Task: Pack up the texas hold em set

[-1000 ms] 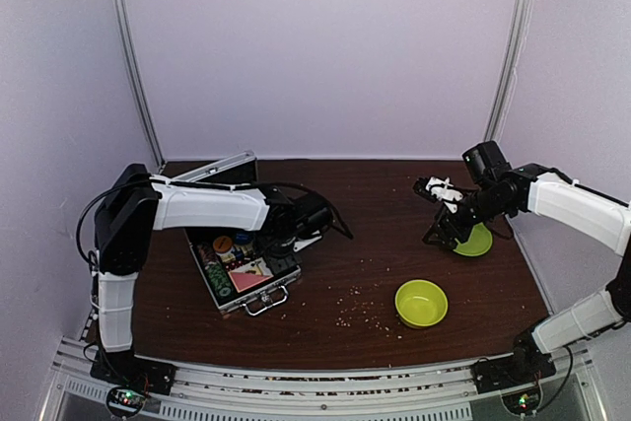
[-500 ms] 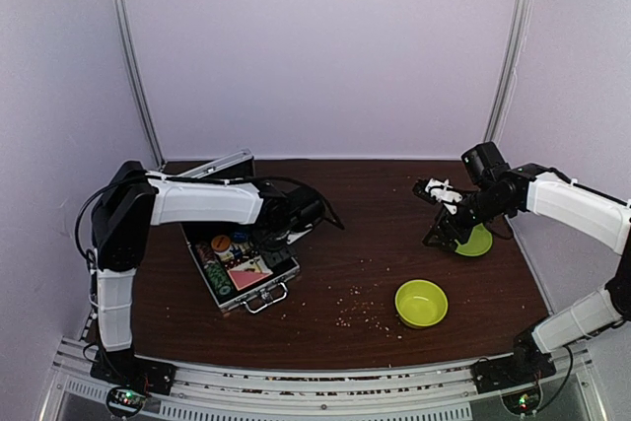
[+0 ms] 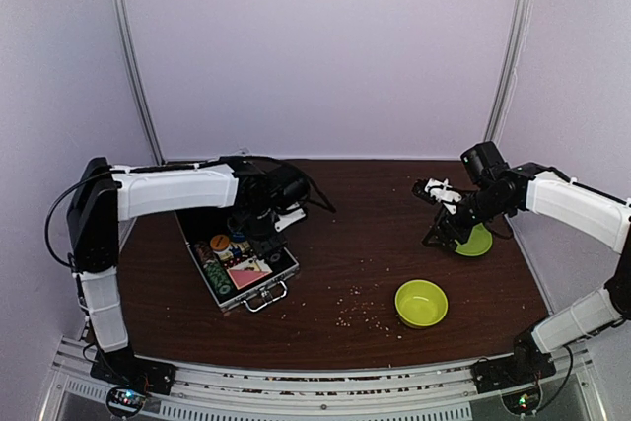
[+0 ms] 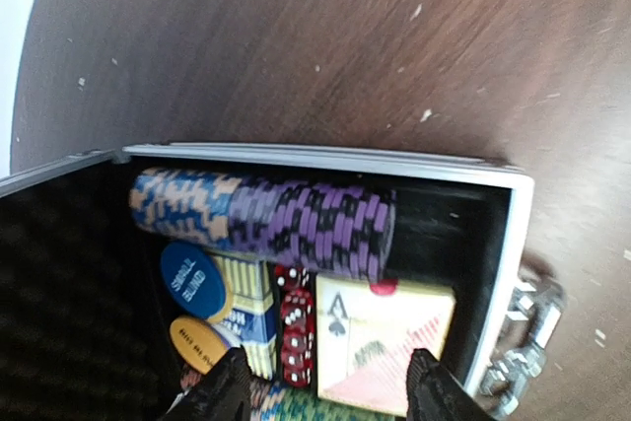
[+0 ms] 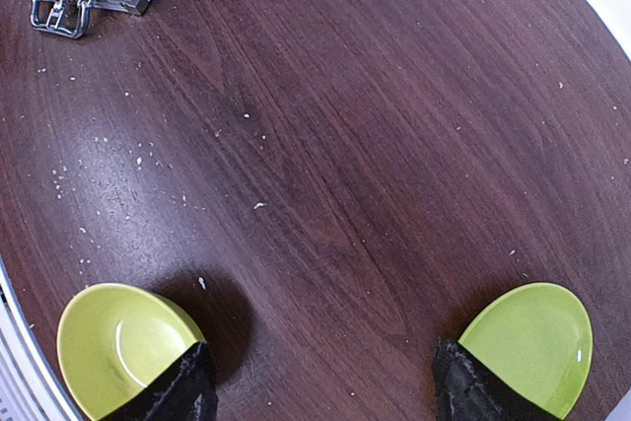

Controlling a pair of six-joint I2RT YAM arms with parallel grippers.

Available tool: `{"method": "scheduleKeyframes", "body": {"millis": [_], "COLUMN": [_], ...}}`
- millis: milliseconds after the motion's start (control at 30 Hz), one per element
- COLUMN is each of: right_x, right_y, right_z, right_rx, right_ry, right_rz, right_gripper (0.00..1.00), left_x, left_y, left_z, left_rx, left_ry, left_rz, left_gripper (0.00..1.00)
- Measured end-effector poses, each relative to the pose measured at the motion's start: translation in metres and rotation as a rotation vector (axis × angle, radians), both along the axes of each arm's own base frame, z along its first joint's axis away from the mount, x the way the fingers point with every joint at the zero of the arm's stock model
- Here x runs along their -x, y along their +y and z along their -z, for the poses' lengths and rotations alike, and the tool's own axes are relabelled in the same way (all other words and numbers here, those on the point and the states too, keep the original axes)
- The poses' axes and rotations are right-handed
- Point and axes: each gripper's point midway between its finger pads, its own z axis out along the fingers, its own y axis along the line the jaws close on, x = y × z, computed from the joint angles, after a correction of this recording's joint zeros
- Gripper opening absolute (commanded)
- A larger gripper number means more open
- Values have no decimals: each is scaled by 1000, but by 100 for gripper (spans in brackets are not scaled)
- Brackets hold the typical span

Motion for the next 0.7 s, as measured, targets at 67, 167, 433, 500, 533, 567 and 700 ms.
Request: {"method": "scheduleKeyframes", "body": {"millis": [67, 167, 433, 500, 533, 567, 700], "right_x": [-1, 0, 2, 2, 2, 2, 1], "right_y": [1, 2, 3, 3, 3, 3, 5], "right_z": [0, 1, 3, 2, 2, 2, -3], "right_rx": [-1, -3, -7, -8, -10, -11, -21], "right_ry": [4, 12, 30, 30, 30, 30, 22], "right_rz": [-3, -6, -11, -11, -12, -12, -11], "right_gripper": [76, 76, 75, 76, 76, 75, 75], "left_x": [4, 1, -51, -70, -78, -84, -97], "left_y": [-6, -17, 62, 97, 112, 124, 151], "left_z": [-26, -96, -252, -247, -239, -227, -176], "left_rx": [59, 205, 478, 464, 452, 438, 414], "left_ry": [-4, -91, -432, -453, -448, -431, -329], "left_rz": [13, 28, -262, -380, -433, -476, -590], "left_gripper": [56, 56, 39, 31, 26, 19, 3]}}
